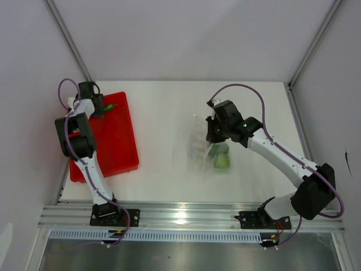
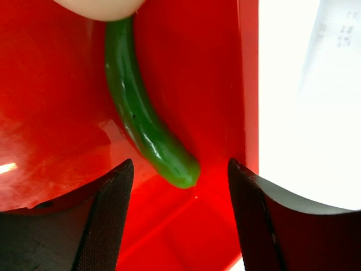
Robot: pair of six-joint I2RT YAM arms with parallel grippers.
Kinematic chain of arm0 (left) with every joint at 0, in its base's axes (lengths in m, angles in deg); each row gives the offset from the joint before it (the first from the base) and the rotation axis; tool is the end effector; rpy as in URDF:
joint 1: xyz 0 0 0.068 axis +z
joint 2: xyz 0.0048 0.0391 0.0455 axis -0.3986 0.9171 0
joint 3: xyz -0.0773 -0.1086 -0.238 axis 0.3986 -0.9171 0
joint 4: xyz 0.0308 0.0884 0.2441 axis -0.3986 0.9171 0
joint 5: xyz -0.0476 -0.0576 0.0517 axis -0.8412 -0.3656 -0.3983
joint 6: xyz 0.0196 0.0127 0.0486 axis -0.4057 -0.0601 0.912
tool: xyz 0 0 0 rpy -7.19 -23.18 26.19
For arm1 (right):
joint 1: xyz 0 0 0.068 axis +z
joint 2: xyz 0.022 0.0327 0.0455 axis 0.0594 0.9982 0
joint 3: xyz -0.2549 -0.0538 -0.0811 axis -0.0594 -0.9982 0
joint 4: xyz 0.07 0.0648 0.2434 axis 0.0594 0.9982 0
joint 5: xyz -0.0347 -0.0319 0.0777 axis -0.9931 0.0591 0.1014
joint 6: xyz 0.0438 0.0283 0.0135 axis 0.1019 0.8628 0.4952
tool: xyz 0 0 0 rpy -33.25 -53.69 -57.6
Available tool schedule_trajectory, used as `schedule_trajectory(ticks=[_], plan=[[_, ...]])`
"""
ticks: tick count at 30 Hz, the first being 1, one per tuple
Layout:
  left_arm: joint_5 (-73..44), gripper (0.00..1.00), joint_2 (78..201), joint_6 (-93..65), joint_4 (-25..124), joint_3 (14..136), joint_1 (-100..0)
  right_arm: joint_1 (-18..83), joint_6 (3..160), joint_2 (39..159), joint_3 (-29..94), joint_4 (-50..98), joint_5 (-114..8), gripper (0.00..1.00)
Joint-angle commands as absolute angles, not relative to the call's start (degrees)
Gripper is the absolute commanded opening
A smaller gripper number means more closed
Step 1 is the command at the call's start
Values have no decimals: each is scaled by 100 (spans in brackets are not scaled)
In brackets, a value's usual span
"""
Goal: Place the food in the zip-top bag and seal the zipper
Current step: Pick up the fake vegetable from the bin.
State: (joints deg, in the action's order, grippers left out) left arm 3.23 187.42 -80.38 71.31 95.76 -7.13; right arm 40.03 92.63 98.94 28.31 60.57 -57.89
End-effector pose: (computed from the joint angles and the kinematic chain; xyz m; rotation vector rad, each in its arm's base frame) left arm 0.4560 0.1400 0.1813 -1.8375 1.6057 -0.2889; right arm 0.2440 0.1832 0.3126 -0.4176 2.4127 0.4842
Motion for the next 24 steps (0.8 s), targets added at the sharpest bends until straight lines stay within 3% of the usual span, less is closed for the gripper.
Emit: schedule_trajectory(ticks=[1, 8, 24], plan=[[654, 70, 18856, -7808, 7386, 9859, -662, 3970, 9207, 9884, 2908, 5802, -5760, 0], [505, 66, 19014, -7878, 7238, 9798, -670, 3970, 9242, 9840, 2908, 5749, -5751, 0], [417, 35, 18980, -7615, 6771, 9569, -653, 3962, 9243, 9708, 2873, 5749, -5892, 0]])
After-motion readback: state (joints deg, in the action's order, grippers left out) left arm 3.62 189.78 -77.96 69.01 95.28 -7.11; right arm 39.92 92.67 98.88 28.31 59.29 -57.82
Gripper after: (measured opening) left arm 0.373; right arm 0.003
